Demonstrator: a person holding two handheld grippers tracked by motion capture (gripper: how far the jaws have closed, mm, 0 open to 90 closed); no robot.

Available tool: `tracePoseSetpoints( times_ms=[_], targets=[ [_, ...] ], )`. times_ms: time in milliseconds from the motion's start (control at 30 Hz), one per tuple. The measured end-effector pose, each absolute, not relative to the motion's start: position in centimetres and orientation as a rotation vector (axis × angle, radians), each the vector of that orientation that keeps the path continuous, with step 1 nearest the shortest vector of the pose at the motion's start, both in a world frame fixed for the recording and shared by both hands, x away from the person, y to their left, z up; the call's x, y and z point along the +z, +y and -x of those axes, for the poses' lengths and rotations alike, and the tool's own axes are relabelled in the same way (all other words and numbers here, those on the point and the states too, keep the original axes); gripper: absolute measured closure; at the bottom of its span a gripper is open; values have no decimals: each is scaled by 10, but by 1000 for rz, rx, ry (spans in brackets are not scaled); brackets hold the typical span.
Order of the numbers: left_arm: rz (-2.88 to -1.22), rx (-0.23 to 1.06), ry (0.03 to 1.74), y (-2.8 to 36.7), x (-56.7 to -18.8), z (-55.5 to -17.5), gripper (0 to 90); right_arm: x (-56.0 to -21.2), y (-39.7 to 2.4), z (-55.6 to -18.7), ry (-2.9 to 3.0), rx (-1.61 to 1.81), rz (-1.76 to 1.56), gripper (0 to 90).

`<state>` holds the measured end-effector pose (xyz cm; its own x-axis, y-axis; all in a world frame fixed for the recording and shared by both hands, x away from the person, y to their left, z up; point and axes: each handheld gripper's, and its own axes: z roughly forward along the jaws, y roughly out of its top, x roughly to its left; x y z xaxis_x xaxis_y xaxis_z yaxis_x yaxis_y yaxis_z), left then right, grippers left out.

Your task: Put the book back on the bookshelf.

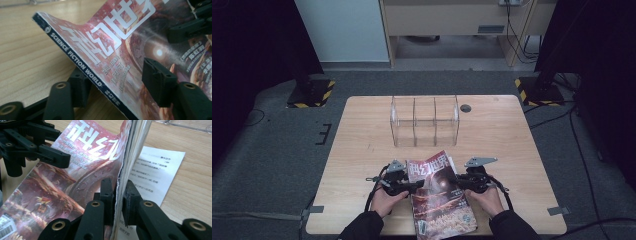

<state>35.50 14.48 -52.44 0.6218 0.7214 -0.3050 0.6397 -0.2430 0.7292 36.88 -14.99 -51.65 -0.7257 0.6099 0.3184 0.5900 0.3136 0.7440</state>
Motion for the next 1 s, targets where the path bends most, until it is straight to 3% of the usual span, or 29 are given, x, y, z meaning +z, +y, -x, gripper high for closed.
tracePoseSetpoints(
  times_ms=[133,367,533,767,1000],
  targets=[
    [-1972,116,1084,145,-528,-355,511,-520,-147,-369,2496,1284,-1135,547],
    [-1960,101,1078,147,-526,-356,534,-528,-150,-371,2480,1164,-1194,383],
    [-1939,52,1079,145,-526,-357,499,-529,-145,-368,2481,1157,-1160,381],
    [-1985,36,1070,140,-527,-358,528,-531,-144,-369,2482,1225,-1153,434],
    [-1928,-10,1107,143,-519,-359,669,-530,-146,-371,2477,1254,-1186,405]
  ],
)
